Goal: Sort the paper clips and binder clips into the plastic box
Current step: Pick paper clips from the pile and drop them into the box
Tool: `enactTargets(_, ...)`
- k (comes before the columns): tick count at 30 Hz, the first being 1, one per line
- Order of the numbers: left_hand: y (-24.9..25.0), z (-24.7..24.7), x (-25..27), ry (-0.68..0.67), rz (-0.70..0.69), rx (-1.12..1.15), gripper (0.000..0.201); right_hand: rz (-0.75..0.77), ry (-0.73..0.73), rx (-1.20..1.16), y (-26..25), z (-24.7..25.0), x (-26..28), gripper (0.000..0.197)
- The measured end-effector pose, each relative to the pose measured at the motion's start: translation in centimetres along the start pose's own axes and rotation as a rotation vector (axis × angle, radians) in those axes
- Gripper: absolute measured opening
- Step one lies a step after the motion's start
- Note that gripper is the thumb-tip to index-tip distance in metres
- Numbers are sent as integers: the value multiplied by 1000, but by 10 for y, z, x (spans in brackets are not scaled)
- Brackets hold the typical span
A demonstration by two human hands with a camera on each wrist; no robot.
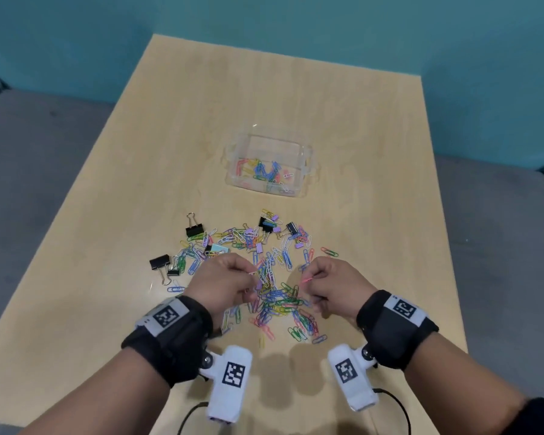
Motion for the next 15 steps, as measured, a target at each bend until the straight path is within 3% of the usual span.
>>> enactTargets(8,117,20,-58,91,-175,-101,16,159,125,-31,-111,17,-53,17)
enactTargets(15,177,-6,-108,164,-233,-285,23,129,294,62,-165,14,-106,20)
Point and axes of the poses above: each hand's wrist, its own x-axis away from the middle knuckle, its own z-axis out of the back of the hand, y = z × x, the point moved 7 cm from there along -x, towards the middle knuckle, and after that the axes turned 3 degrees about y, right-handed, at the moved point
